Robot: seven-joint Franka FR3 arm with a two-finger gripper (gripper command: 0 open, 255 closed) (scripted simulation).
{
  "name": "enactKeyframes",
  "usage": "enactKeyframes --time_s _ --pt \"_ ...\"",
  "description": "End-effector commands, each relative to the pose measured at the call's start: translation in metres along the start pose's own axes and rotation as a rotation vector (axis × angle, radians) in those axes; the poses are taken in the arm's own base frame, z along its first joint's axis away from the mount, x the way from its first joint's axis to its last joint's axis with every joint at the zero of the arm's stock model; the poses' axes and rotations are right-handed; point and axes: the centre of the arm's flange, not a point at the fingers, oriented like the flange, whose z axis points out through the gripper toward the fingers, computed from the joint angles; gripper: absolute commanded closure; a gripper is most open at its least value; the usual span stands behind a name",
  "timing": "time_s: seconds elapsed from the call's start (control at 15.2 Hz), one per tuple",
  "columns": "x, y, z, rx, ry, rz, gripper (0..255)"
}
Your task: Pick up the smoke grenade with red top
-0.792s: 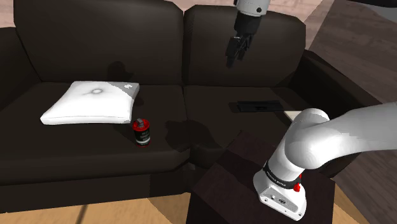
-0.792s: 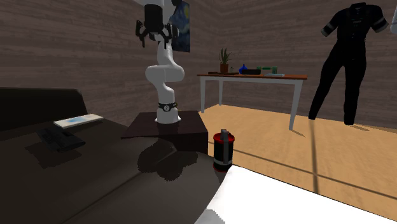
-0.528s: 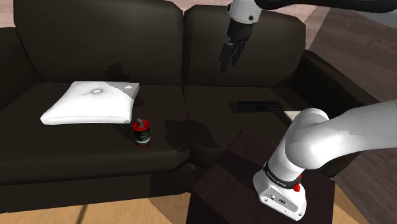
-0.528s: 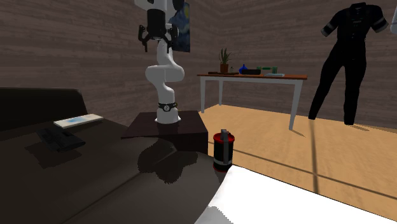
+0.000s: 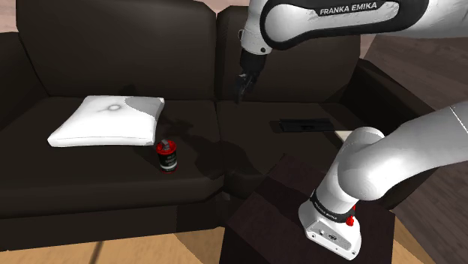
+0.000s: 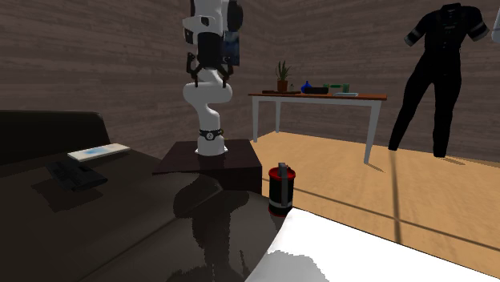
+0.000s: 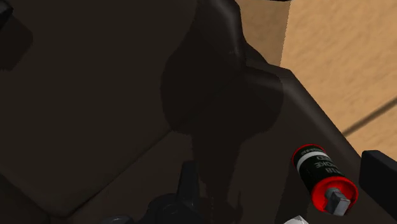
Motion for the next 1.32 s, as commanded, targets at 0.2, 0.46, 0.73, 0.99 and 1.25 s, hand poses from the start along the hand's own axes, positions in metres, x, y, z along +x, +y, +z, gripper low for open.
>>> enactKeyframes --time_s 0.2,0.46,0.73,0.99,1.25 --pt "0.033 -0.024 0.049 0.01 0.025 -0.057 0" --pt "0.059 -0.046 0.087 0.018 0.043 -0.102 0" --pt "0.084 -0.069 0.124 0.026 0.061 -0.147 0" --pt "0.109 -0.093 0.161 0.034 0.079 -0.192 0" --pt "0.134 -0.119 0.197 0.042 0.097 -0.237 0"
